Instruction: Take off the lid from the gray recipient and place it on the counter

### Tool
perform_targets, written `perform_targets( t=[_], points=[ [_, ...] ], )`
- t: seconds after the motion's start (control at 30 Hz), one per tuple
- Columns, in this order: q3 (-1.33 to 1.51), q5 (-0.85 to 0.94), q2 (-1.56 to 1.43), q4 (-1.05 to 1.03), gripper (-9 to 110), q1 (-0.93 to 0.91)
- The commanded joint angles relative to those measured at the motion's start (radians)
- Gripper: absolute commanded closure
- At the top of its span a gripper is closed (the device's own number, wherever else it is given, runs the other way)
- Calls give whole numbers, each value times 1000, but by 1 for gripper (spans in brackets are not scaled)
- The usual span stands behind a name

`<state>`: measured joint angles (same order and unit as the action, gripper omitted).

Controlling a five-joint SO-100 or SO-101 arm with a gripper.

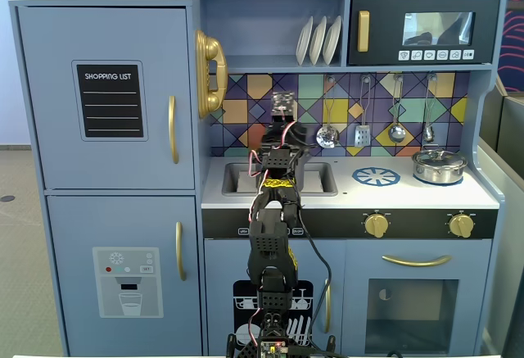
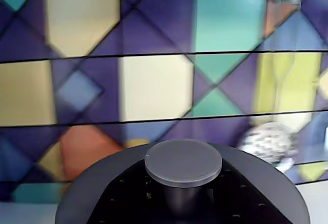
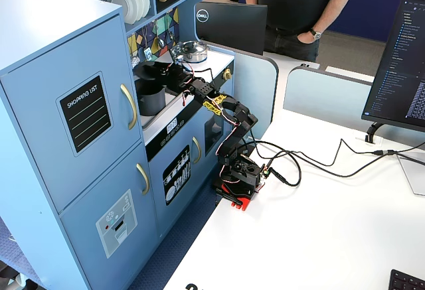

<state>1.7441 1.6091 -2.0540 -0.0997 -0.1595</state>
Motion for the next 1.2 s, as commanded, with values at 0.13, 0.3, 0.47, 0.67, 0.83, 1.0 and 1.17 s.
perform_targets(
  t=[0.13,0.3,0.47,0.67,0.83,1.0,1.17],
  points=[
    [-41,-31,-40,15,102,-268],
    [74,-35,-21,89,102,-387],
    [209,-38,34,238,102,-446],
    [267,-37,132,354,102,-454],
    [272,-35,196,399,102,-445],
    [281,-34,249,436,102,-436],
    [284,-14,298,459,102,-433]
  ],
)
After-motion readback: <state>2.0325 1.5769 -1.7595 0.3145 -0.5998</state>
